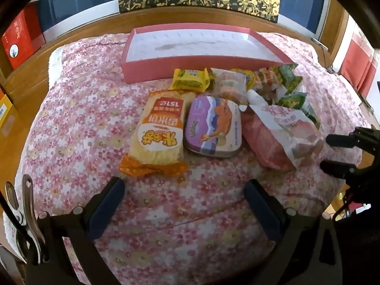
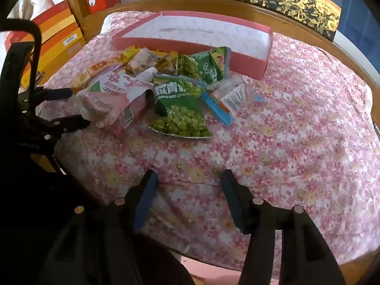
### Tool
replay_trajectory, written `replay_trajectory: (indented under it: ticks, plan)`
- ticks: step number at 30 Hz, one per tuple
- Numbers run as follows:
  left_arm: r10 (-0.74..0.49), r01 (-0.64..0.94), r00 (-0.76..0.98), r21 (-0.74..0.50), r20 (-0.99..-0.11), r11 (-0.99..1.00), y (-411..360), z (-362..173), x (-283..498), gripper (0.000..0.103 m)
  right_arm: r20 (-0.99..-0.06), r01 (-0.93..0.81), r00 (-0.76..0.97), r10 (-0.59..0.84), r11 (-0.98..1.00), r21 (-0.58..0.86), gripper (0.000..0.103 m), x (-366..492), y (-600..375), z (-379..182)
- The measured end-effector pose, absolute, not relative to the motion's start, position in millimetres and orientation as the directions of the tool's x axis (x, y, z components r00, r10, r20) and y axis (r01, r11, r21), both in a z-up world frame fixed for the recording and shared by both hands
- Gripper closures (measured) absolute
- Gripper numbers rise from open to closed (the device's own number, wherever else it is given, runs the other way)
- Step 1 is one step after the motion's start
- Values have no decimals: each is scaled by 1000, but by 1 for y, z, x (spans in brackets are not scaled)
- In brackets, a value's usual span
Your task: Organize snacks
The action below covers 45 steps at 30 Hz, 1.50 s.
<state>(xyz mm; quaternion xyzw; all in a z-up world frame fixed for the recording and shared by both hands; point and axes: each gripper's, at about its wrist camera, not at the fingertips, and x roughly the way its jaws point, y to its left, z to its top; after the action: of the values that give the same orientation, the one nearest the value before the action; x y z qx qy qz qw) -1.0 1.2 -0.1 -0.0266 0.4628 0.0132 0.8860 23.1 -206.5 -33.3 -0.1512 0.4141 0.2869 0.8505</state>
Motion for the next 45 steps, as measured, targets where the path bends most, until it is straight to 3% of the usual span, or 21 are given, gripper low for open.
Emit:
replay_trajectory:
  ticks: [5, 45]
  plan:
    - [32, -54, 519, 4, -854, 999, -2, 0, 7, 0, -787, -616, 506, 352, 787, -44, 45, 21, -205, -33]
    - [20, -54, 550, -12, -835, 998, -1, 0, 4, 0, -793, -623, 499, 348, 781, -50, 43, 26, -205, -35]
